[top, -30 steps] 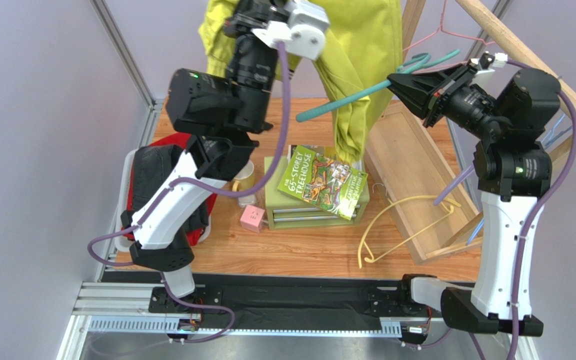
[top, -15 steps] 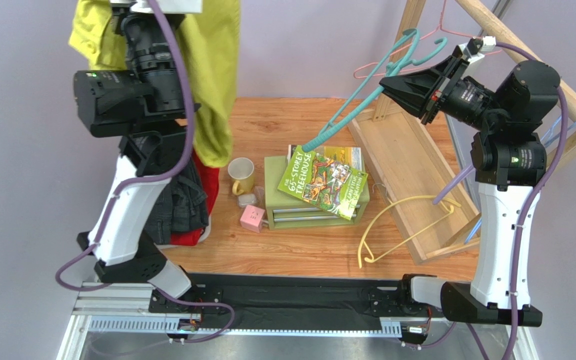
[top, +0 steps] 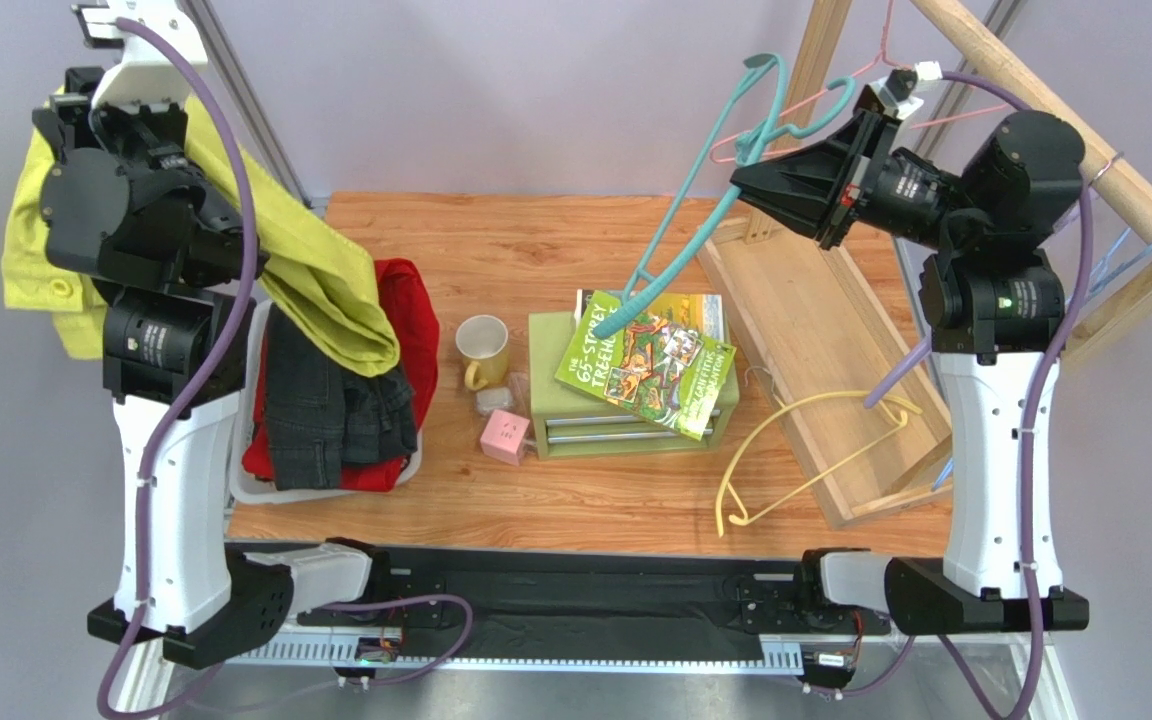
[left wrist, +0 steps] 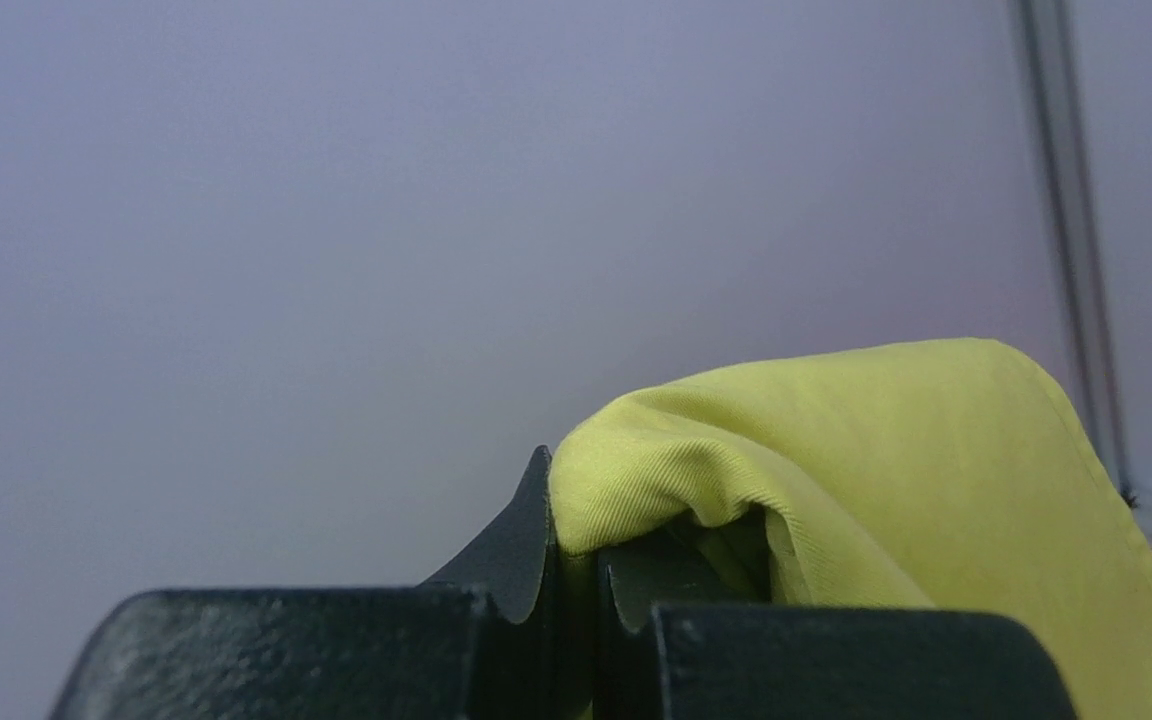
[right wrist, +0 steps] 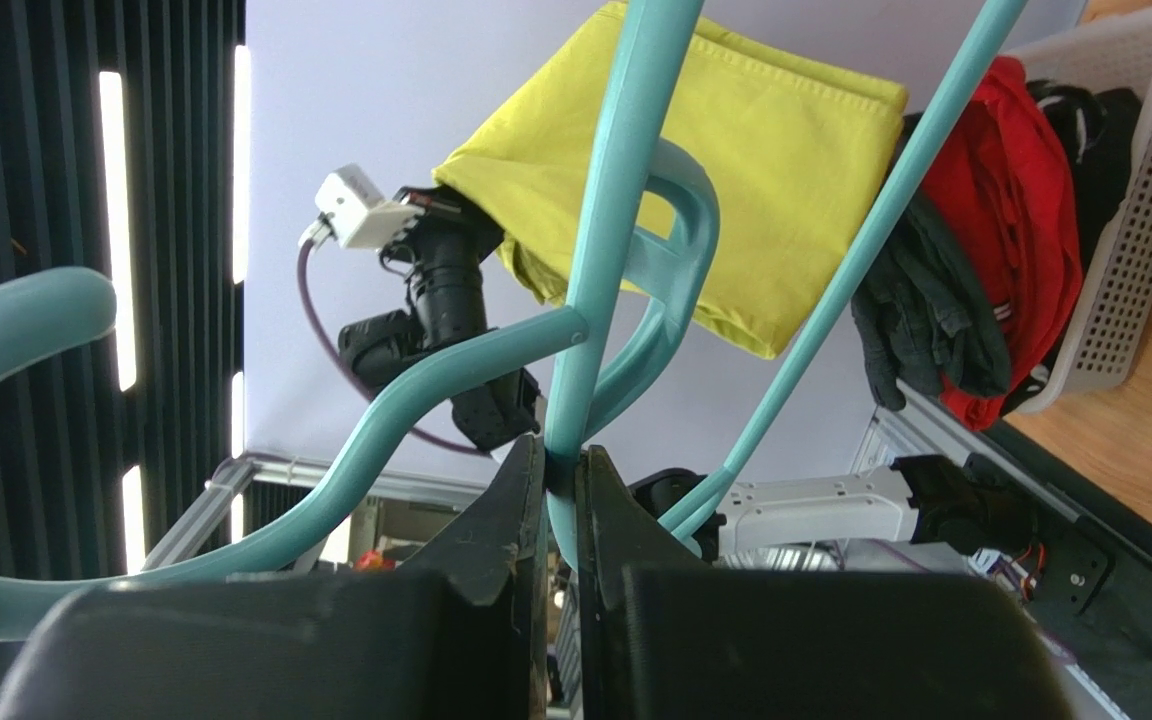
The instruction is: Remove the trousers from the hanger
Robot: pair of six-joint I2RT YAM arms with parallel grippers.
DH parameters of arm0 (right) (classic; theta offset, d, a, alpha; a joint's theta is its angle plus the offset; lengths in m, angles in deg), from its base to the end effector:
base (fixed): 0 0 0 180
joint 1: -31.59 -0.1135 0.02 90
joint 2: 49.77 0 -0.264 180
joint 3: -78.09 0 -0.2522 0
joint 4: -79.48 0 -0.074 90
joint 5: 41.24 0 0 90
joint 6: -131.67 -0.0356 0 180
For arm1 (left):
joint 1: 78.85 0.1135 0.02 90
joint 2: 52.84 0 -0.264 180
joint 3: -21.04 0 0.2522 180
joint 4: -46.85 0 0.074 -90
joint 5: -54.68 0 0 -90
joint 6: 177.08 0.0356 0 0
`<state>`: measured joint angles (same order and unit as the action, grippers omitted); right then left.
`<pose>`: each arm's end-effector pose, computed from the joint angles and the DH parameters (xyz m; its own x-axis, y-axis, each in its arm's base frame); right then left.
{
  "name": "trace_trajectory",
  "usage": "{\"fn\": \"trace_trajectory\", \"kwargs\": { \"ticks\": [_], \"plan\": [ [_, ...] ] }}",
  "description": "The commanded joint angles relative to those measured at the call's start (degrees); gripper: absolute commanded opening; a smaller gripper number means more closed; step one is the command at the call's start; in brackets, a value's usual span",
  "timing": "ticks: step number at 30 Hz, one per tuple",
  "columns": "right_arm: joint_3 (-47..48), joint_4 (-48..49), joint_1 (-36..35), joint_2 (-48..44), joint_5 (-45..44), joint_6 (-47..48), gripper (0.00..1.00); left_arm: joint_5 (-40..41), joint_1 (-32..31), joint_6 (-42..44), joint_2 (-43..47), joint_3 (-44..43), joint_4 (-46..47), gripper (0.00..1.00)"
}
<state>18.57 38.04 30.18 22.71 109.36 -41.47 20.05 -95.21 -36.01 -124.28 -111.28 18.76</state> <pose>0.1993 0.0359 0.5631 -0.8574 0.4664 -0.2175 -0.2182 0.0533 0.9745 0.1406 -0.0107 0.6351 -0.0653 0.4799 -0.8749 -0.7207 0.5837 0.3739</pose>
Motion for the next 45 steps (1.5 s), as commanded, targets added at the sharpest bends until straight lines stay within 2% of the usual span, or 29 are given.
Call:
{"fn": "trace_trajectory", "kwargs": {
  "ticks": [1, 3, 4, 5, 6, 7, 8, 9, 10, 11, 12, 13, 21, 22, 24, 26, 31, 32, 36, 39, 40, 41, 42, 45],
  "plan": [
    [3.1, 3.2, -2.1, 2.1, 2.2, -1.9, 0.0, 7.6, 4.2, 1.5, 3.6, 5.1, 1.3, 0.0],
    [4.3, 3.2, -2.5, 2.7, 2.3, -1.8, 0.0, 8.3, 5.9, -1.2, 6.2, 9.8, -0.1, 0.0],
    [5.3, 3.0, -2.9, 3.4, 2.4, -1.7, 0.0, 9.7, 6.4, -3.8, 6.7, 10.5, -5.6, 0.0],
    [5.7, 2.9, -3.0, 3.6, 2.4, -1.7, 0.0, 9.7, 7.0, -12.7, 7.3, 10.8, -9.9, 0.0],
    [5.9, 2.8, -3.1, 3.7, 2.3, -1.8, 0.0, 9.2, 7.9, -16.9, 7.7, 12.8, -17.2, 0.0],
    [6.0, 2.8, -3.1, 3.9, 2.3, -1.8, 0.0, 7.7, 8.4, -21.1, 8.3, 14.6, -20.2, 0.0],
    [5.7, 2.7, -3.1, 3.9, 2.2, -1.7, 0.0, 6.6, 9.4, -31.5, 8.8, 16.2, -23.3, 0.01],
    [5.5, 2.6, -3.2, 3.8, 2.2, -1.6, 0.0, 4.8, 9.9, -37.5, 8.4, 17.3, -32.7, 0.02],
    [5.3, 2.5, -3.2, 3.5, 2.1, -1.4, 0.0, -0.4, 10.5, -43.6, 8.0, 17.5, -36.6, 0.02],
    [4.8, 2.2, -3.2, 3.4, 1.9, -0.9, 0.0, -2.5, 11.6, -50.3, 7.4, 18.5, -38.4, 0.02],
    [4.6, 1.6, -3.2, 3.2, 1.7, -0.8, 0.0, -4.5, 12.1, -53.0, 7.0, 21.8, -39.5, 0.02],
    [4.2, 1.3, -3.2, 2.9, 1.6, -0.5, 0.0, -9.5, 12.9, -54.6, 6.6, 23.4, -39.8, 0.02],
    [4.3, -4.6, -3.2, 1.7, -1.4, 2.5, 0.0, -27.2, 21.2, -69.2, 1.5, 31.4, -41.3, 0.01],
    [4.6, -5.9, -3.2, 1.7, -1.9, 3.2, 0.0, -29.9, 21.5, -72.5, 1.4, 31.3, -41.7, 0.04],
    [5.2, -9.9, -3.2, 1.7, -4.2, 5.6, 0.0, -32.7, 21.7, -75.1, 1.1, 30.9, -42.8, 0.25],
    [5.7, -11.4, -3.2, 2.1, -6.4, 6.3, 0.0, -36.7, 21.7, -81.4, 1.2, 30.7, -43.9, 0.46],
    [6.0, -15.4, -3.2, 2.3, -13.4, 7.1, 0.0, -47.3, 21.6, -93.4, 1.7, 29.0, -46.8, 0.56],
    [5.9, -15.7, -3.2, 2.4, -15.3, 7.1, 0.0, -48.5, 21.7, -95.8, 1.8, 27.6, -47.2, 0.64],
    [7.8, -19.2, -3.2, 3.9, -20.9, 7.6, 0.0, -52.6, 21.6, -99.1, 0.9, 21.0, -52.1, 0.65],
    [11.0, -23.5, -3.2, 4.9, -24.3, 8.9, 0.0, -53.9, 21.6, -100.0, 1.3, 16.3, -53.1, 0.7],
    [11.6, -24.4, -3.2, 5.4, -24.9, 9.4, 0.0, -54.1, 21.6, -100.5, 2.3, 15.6, -52.9, 0.93],
    [11.9, -25.2, -3.2, 5.4, -25.5, 10.1, 0.0, -54.4, 21.6, -100.8, 3.1, 15.1, -51.7, 0.94],
    [11.8, -26.1, -3.2, 5.3, -25.6, 10.2, 0.0, -54.1, 21.6, -101.4, 3.9, 15.0, -50.9, 1.0],
    [10.9, -26.2, -3.2, 5.1, -25.4, 10.2, 0.0, -51.9, 21.6, -101.5, 5.9, 12.8, -49.4, 0.99]
  ]
}}
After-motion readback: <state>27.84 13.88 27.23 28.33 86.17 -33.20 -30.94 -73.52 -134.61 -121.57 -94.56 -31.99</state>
